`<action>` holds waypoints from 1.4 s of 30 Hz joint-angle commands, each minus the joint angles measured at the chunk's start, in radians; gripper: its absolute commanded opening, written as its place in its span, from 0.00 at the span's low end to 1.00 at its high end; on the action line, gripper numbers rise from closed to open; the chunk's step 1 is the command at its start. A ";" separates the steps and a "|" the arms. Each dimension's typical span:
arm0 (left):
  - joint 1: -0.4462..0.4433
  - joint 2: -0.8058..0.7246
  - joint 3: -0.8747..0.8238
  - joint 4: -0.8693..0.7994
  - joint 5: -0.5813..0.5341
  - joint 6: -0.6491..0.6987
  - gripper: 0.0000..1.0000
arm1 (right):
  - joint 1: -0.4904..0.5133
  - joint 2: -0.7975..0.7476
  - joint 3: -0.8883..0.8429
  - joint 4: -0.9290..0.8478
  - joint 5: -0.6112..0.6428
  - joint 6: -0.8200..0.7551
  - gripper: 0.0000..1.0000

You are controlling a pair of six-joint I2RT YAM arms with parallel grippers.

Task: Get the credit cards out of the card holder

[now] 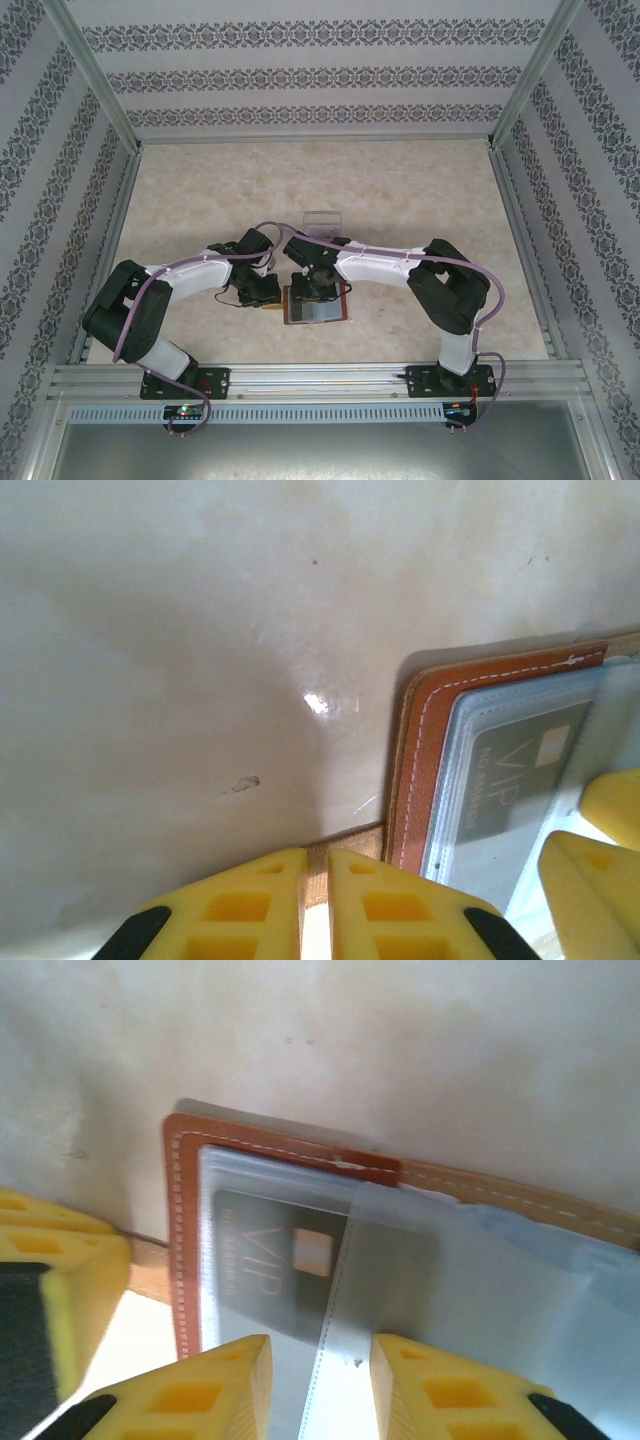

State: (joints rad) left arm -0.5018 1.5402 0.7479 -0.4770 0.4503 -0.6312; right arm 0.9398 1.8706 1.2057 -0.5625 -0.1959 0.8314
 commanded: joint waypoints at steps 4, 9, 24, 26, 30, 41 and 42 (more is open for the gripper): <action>0.006 0.003 -0.013 -0.015 -0.002 0.024 0.14 | 0.021 -0.019 0.047 -0.200 0.162 -0.013 0.37; 0.006 0.001 -0.023 -0.012 0.003 0.025 0.14 | 0.029 -0.025 0.063 -0.262 0.211 -0.020 0.40; 0.006 0.001 -0.016 -0.026 0.013 0.032 0.14 | 0.027 -0.137 -0.017 -0.244 0.211 0.013 0.22; 0.006 -0.005 -0.018 -0.029 0.008 0.031 0.14 | 0.027 -0.145 -0.025 -0.234 0.211 0.016 0.14; 0.006 -0.007 -0.019 -0.031 0.007 0.030 0.14 | 0.022 -0.137 -0.029 -0.227 0.217 0.005 0.03; 0.005 0.013 -0.006 -0.062 0.005 0.034 0.14 | 0.008 -0.137 -0.045 -0.241 0.230 -0.025 0.00; 0.005 0.014 -0.005 -0.064 0.005 0.034 0.14 | 0.008 -0.143 -0.048 -0.242 0.233 -0.027 0.00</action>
State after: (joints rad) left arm -0.5018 1.5402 0.7456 -0.4786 0.4637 -0.6155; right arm 0.9573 1.7512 1.1709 -0.7887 0.0143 0.8280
